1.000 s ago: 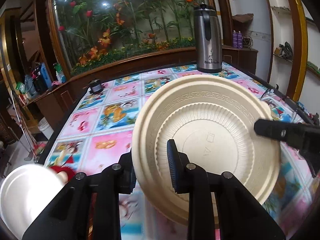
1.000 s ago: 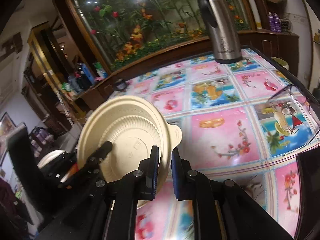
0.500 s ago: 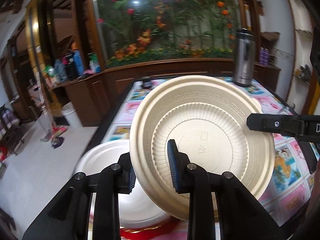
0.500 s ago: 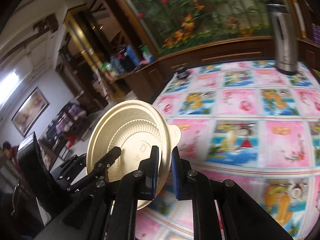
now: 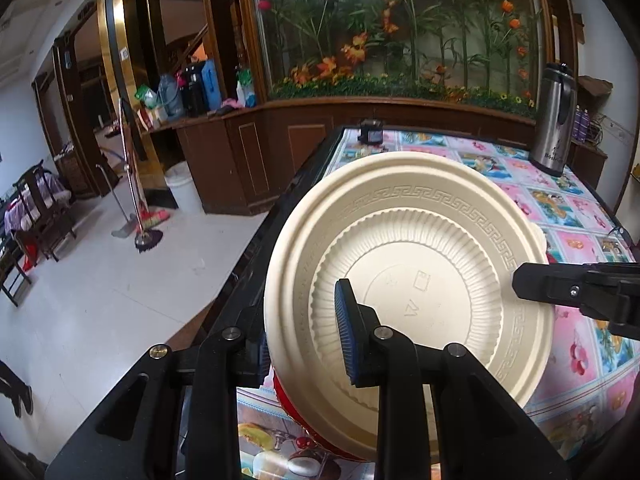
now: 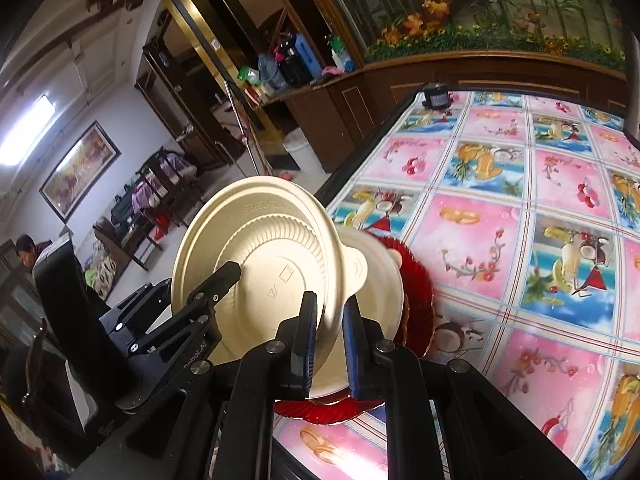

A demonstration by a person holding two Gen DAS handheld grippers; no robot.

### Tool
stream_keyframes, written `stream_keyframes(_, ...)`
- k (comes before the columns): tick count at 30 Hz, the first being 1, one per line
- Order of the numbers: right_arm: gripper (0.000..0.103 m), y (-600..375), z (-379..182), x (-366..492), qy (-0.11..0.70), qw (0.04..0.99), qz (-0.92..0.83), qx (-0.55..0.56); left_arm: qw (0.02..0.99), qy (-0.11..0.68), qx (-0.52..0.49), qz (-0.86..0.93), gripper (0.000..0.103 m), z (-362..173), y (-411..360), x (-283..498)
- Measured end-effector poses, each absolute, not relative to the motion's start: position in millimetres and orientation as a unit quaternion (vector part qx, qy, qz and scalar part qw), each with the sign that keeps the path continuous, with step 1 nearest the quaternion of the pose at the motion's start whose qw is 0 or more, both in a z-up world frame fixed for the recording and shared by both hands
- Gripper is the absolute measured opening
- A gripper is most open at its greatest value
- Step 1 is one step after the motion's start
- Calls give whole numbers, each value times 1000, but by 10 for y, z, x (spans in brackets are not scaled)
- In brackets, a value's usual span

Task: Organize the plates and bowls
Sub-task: 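Carry the beige bowl with the left tool over the plate stack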

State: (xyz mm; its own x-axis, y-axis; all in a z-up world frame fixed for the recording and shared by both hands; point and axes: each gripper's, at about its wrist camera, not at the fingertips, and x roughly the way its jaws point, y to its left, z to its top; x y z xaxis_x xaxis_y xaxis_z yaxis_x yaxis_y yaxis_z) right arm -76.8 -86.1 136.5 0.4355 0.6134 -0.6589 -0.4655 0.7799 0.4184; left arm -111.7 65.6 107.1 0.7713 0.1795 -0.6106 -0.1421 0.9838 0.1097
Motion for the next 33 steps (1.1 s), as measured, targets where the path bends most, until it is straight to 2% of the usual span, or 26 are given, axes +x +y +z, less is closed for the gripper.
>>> stream_keyframes(33,12,-949,1171,-689,442,842,295,91,941,323,51,86,24,939,530,-1112)
